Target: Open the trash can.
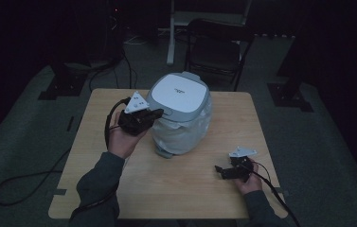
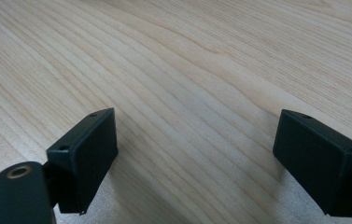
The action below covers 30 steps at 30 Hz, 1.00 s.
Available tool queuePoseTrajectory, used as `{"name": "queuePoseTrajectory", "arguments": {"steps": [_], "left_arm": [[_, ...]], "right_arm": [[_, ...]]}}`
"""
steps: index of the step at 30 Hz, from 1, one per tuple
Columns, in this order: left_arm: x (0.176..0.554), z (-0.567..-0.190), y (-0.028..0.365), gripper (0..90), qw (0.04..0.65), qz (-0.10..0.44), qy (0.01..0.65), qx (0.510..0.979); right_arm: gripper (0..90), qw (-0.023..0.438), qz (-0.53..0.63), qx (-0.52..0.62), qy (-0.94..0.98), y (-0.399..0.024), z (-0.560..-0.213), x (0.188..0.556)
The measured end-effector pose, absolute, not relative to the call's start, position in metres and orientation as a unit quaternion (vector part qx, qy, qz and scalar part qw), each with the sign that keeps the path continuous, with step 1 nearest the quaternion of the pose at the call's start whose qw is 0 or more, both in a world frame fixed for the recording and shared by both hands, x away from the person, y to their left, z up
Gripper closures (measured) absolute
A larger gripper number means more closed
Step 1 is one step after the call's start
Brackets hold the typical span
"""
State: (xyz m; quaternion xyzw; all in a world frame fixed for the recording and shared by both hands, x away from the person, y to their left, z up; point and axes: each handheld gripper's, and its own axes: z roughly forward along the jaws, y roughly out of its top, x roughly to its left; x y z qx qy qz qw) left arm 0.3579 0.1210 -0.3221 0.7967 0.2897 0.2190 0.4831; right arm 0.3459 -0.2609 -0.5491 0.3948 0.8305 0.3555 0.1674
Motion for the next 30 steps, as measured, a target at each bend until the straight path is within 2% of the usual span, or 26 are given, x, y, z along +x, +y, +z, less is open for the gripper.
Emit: {"name": "queuePoseTrajectory", "arguments": {"steps": [30], "left_arm": [[0.375,-0.324,0.109,90.0,0.475,0.218,0.303,0.797]], "right_arm": [[12.8,0.167,0.356,0.395,0.83,-0.261,-0.549,0.346]]}}
